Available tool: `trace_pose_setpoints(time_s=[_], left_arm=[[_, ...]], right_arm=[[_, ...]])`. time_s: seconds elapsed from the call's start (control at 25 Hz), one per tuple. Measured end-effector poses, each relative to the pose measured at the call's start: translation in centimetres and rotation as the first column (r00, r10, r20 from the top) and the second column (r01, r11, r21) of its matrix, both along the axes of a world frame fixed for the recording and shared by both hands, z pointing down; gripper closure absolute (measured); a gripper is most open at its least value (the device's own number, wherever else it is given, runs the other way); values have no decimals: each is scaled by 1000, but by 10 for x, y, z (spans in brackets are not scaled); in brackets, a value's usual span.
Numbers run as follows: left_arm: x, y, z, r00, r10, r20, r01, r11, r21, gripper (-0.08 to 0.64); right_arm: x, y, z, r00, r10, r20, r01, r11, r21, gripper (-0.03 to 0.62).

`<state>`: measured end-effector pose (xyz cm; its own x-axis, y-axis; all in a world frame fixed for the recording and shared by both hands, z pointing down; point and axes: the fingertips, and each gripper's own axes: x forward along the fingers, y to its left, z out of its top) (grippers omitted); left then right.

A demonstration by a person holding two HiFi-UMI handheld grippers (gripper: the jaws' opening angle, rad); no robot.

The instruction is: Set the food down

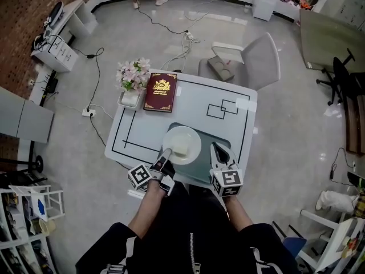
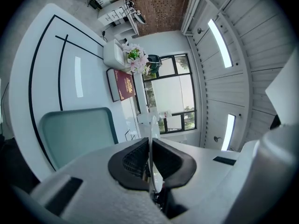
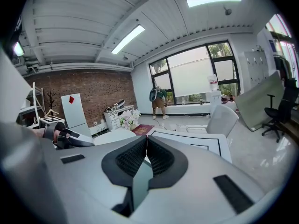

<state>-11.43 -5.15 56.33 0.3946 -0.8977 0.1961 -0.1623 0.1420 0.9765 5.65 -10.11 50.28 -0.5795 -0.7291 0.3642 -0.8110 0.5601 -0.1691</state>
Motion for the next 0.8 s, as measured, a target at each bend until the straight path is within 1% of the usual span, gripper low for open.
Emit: trace_pose_setpoints(time_s=[0.2, 0.36, 0.64, 0.8], left_arm=[[11, -13, 12, 999, 33, -1, -33, 999, -23, 541], [12, -21, 19, 997, 62, 40, -61, 998, -28, 541], [16, -24, 32, 994, 106, 32, -105, 994, -33, 541], [17, -23, 41, 993, 117, 32, -116, 992, -41, 541]], right_arm=[[11, -9, 7, 1000, 28, -13, -28, 999, -15, 583], [15, -6, 7, 998, 69, -10, -69, 997, -30, 583], [16, 1, 16, 995, 97, -31, -98, 994, -51, 583], [15, 4, 18, 994, 104, -37, -106, 993, -60, 583]])
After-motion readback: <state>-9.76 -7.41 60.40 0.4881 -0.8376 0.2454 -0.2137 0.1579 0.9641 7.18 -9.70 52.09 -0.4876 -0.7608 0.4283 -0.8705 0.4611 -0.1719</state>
